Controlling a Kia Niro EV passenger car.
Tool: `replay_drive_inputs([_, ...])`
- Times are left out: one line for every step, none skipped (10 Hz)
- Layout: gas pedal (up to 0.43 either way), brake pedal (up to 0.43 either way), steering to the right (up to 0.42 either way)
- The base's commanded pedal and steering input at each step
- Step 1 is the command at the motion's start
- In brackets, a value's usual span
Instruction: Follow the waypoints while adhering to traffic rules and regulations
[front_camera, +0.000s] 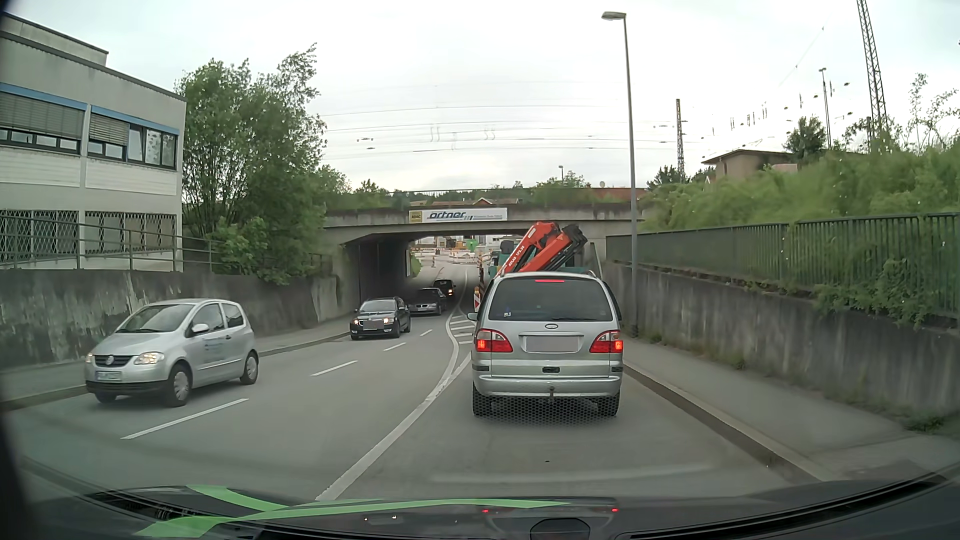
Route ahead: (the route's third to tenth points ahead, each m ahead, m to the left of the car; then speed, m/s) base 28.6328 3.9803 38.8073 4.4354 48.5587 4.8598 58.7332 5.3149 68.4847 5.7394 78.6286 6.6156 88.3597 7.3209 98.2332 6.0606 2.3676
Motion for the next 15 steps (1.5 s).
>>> replay_drive_inputs([0.000, 0.000, 0.004])
replay_drive_inputs([0.000, 0.000, 0.005])
replay_drive_inputs([0.000, 0.000, 0.005])
replay_drive_inputs([0.000, 0.000, 0.005])
replay_drive_inputs([0.000, 0.000, 0.005])
replay_drive_inputs([0.000, 0.000, 0.005])
replay_drive_inputs([0.000, 0.000, 0.005])
replay_drive_inputs([0.000, 0.000, 0.005])
replay_drive_inputs([0.000, 0.000, 0.005])
replay_drive_inputs([0.000, 0.000, 0.005])
replay_drive_inputs([0.000, 0.000, 0.006])
replay_drive_inputs([0.000, 0.000, 0.007])
replay_drive_inputs([0.000, 0.000, 0.007])
replay_drive_inputs([0.000, 0.000, 0.007])
replay_drive_inputs([0.000, 0.000, 0.007])
